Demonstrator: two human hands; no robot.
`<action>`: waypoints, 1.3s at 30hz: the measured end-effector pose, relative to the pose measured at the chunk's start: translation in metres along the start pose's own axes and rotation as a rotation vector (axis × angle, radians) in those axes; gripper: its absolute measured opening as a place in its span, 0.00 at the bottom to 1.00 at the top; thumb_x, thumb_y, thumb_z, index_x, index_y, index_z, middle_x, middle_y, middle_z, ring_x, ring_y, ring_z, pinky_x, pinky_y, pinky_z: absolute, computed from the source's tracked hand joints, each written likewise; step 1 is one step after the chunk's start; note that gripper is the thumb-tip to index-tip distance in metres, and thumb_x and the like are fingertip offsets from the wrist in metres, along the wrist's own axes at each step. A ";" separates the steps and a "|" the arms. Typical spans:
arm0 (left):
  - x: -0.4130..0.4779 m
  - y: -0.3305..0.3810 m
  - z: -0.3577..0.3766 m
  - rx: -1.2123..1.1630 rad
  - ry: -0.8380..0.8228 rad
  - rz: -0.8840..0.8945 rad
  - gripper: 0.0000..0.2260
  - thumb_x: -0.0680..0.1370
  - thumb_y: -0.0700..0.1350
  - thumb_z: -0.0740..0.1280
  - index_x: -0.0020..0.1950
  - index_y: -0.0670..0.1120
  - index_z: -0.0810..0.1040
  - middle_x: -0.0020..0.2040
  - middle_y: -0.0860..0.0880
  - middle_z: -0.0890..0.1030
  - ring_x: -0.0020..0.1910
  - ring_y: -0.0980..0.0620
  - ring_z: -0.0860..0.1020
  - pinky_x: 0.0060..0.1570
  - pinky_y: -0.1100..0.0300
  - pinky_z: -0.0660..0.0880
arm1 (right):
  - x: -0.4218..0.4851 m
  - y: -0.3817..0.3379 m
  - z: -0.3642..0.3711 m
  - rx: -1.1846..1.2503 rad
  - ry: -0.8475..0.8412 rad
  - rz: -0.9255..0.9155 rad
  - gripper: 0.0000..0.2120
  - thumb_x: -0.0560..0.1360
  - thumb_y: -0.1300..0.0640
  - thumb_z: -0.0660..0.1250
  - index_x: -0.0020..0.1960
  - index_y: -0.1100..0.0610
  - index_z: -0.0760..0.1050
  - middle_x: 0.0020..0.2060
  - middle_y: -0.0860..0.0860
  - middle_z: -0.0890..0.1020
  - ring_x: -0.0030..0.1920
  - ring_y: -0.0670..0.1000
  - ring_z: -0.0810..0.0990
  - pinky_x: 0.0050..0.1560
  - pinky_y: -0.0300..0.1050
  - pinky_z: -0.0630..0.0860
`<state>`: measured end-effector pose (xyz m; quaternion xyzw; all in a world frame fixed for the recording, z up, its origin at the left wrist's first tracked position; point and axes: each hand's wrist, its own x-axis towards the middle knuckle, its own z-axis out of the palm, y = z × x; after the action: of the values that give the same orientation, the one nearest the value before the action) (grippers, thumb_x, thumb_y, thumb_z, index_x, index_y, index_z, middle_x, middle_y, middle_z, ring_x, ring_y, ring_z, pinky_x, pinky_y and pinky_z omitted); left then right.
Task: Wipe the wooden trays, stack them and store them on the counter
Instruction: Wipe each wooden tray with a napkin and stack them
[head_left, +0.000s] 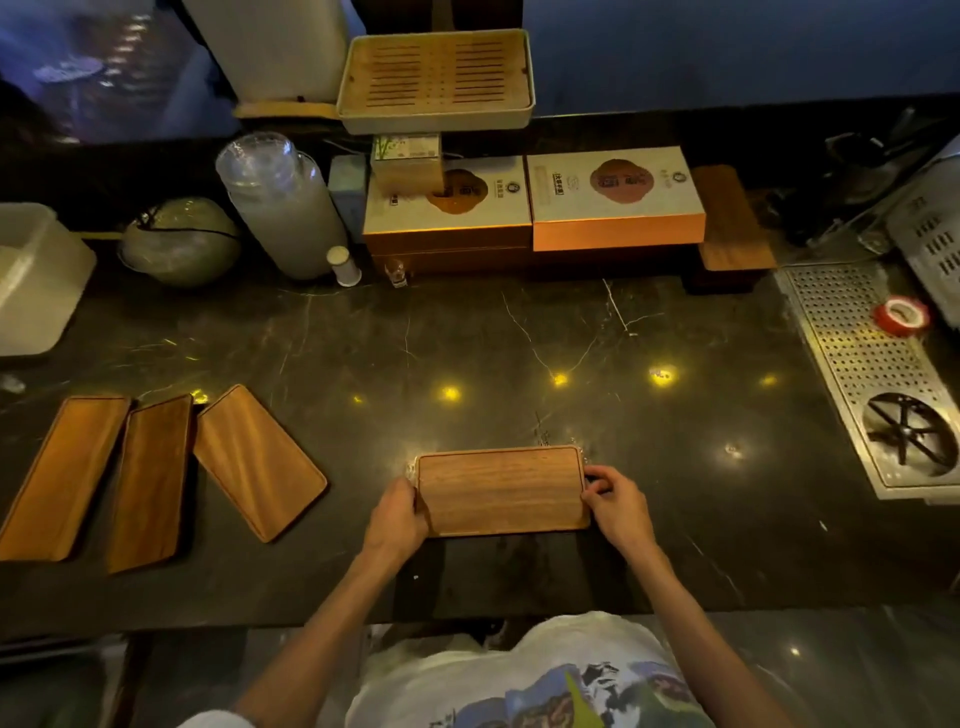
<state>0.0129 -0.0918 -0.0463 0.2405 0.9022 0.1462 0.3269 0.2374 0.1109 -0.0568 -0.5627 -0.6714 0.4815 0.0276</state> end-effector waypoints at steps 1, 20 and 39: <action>0.001 0.000 0.000 0.014 -0.001 0.013 0.10 0.73 0.46 0.70 0.48 0.50 0.69 0.48 0.50 0.75 0.44 0.53 0.74 0.41 0.58 0.72 | -0.001 -0.001 -0.001 -0.005 -0.007 -0.008 0.16 0.76 0.63 0.67 0.63 0.55 0.76 0.41 0.49 0.81 0.42 0.47 0.80 0.36 0.36 0.73; -0.023 -0.010 0.010 0.176 0.096 0.143 0.21 0.73 0.41 0.71 0.63 0.47 0.70 0.61 0.47 0.73 0.58 0.51 0.74 0.55 0.60 0.75 | -0.013 -0.001 0.005 -0.189 -0.036 -0.046 0.18 0.78 0.58 0.66 0.66 0.50 0.70 0.47 0.46 0.80 0.46 0.44 0.80 0.43 0.42 0.79; -0.004 -0.068 -0.075 0.212 0.094 0.475 0.18 0.81 0.49 0.59 0.71 0.48 0.69 0.68 0.48 0.72 0.68 0.50 0.69 0.68 0.55 0.66 | -0.068 -0.082 0.089 -0.461 0.122 -0.403 0.18 0.77 0.56 0.67 0.66 0.53 0.75 0.66 0.54 0.75 0.70 0.57 0.68 0.70 0.53 0.63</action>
<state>-0.0567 -0.1588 -0.0167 0.4712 0.8450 0.1346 0.2143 0.1509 0.0109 -0.0147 -0.4376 -0.8580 0.2667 0.0343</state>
